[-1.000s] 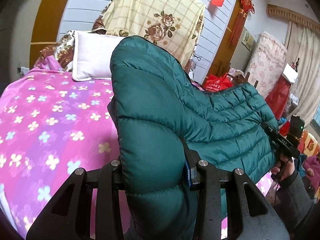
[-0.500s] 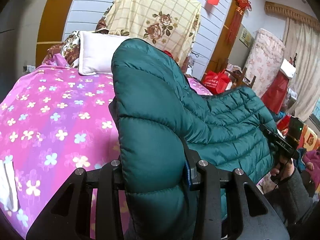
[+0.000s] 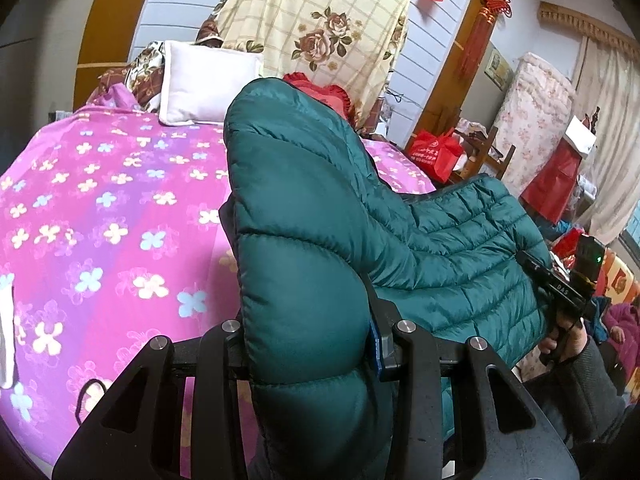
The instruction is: Fold large clothes
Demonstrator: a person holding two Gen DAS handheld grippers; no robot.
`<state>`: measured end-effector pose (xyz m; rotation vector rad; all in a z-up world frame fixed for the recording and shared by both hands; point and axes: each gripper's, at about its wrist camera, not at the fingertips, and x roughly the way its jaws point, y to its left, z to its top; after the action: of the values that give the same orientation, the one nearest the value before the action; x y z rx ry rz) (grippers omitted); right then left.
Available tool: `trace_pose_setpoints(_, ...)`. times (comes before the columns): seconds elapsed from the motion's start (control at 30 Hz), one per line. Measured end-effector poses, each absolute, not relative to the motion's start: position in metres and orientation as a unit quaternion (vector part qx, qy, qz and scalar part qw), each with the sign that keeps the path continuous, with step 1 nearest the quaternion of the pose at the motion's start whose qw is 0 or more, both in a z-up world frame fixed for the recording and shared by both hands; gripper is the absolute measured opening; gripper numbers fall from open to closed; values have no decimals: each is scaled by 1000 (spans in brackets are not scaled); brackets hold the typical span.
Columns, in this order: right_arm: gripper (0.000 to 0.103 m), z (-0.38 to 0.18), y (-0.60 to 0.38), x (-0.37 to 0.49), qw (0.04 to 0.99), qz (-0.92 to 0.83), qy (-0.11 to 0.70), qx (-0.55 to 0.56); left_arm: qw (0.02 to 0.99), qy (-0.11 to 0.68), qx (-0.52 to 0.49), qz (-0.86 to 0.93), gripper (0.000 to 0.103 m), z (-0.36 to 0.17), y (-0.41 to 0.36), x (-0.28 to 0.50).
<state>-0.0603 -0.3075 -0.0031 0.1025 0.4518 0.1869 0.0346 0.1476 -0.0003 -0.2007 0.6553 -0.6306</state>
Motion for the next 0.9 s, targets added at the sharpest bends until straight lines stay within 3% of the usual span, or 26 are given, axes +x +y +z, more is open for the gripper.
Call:
trace_pose_setpoints(0.37,34,-34,-317,-28,954,99,275,66,884,359,-90,-285,37,-41,137,62)
trace_pose_setpoints(0.5,34,-40,-319,-20,950,94,289,72,880,376,-95,-274,44,-47,138,70)
trace_pose_setpoints(0.67,48,-55,-328,-7,935,78,333,98,869,413,-110,-250,64,-64,139,83)
trace_pose_setpoints(0.77,71,-67,-337,-1,923,54,364,113,866,421,-122,-240,75,-70,142,87)
trace_pose_setpoints(0.8,88,-70,-340,0,919,45,373,118,865,423,-126,-238,78,-71,143,88)
trace_pose_setpoints(0.83,98,-75,-345,3,913,30,388,124,864,425,-130,-237,80,-72,143,88)
trace_pose_setpoints(0.9,100,-83,-356,4,904,14,402,146,858,432,-143,-236,84,-77,146,91)
